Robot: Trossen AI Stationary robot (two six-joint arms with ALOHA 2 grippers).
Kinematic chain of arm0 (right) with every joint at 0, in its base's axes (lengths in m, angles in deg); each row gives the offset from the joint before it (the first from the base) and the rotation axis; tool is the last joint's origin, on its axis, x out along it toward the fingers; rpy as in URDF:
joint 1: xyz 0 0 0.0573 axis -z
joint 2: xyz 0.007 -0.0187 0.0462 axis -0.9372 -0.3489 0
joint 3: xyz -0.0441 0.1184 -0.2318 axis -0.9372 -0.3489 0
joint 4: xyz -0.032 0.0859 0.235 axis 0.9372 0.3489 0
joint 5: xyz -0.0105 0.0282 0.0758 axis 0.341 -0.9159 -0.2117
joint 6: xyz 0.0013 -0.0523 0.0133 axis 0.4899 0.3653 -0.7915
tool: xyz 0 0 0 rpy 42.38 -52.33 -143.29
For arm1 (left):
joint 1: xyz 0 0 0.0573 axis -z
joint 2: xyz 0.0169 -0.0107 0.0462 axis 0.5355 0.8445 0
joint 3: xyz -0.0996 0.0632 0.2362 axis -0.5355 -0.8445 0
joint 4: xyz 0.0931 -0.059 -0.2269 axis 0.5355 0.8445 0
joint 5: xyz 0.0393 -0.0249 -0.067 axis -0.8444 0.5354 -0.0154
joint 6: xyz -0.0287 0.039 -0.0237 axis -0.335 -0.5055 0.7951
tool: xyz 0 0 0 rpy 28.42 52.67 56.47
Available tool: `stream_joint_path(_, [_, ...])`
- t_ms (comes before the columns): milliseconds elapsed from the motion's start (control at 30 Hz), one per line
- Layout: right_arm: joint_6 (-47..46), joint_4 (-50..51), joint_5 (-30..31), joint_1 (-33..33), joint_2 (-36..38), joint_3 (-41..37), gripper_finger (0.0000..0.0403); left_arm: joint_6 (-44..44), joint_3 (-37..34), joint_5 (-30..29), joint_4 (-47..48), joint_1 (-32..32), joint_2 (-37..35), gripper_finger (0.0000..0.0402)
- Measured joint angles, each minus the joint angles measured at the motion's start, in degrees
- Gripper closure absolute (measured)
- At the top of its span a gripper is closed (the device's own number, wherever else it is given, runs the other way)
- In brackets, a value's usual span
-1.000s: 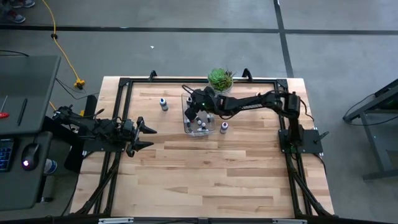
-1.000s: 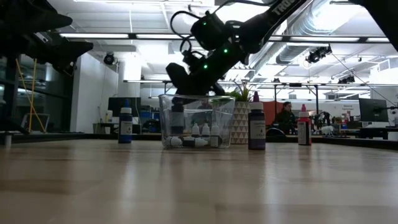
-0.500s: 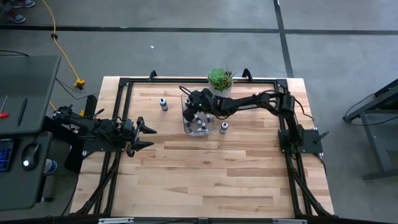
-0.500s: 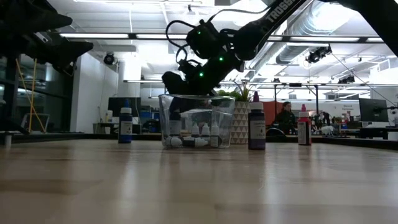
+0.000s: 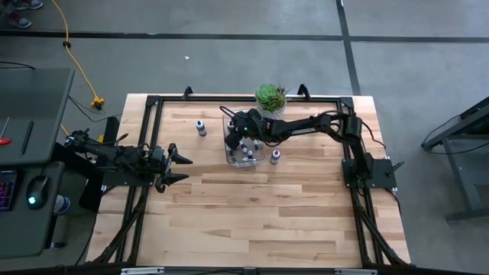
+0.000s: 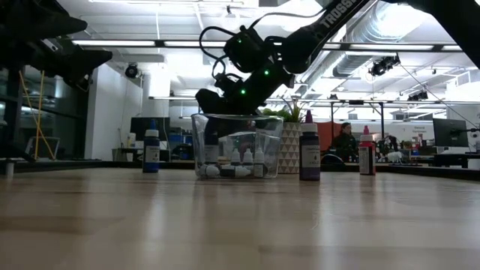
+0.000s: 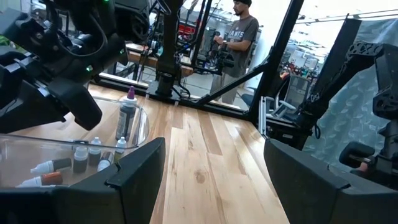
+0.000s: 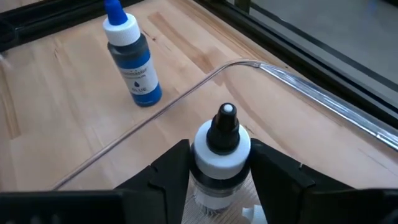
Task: Pick & Place food coloring
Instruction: Put the big black food coloring bottle into the transparent bin, then put the big blue food coloring bottle into the transparent bin
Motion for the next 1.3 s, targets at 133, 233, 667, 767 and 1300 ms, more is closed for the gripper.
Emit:
stream_joint_path(133, [1.5, 0.3, 1.0, -0.1, 0.1, 0.0, 0.0244, 0.0, 0.0, 0.0, 0.0, 0.0, 0.0, 0.0130])
stream_joint_path(233, [2.9, 2.0, 2.6, -0.1, 0.4, 0.5, 0.0243, 0.0, 0.0, 0.0, 0.0, 0.0, 0.0, 0.0130])
stream_joint_path(667, [5.8, 8.6, 3.1, -0.1, 1.8, 4.8, 0.0242, 0.0, 0.0, 0.0, 0.0, 0.0, 0.0, 0.0130])
stream_joint_path(767, [6.1, 11.4, 4.6, -0.1, 2.2, 6.4, 0.0242, 0.0, 0.0, 0.0, 0.0, 0.0, 0.0, 0.0130])
stream_joint_path(1300, [19.9, 37.1, 1.4, -1.1, 2.6, 29.6, 0.0242, 0.0, 0.0, 0.0, 0.0, 0.0, 0.0, 0.0130])
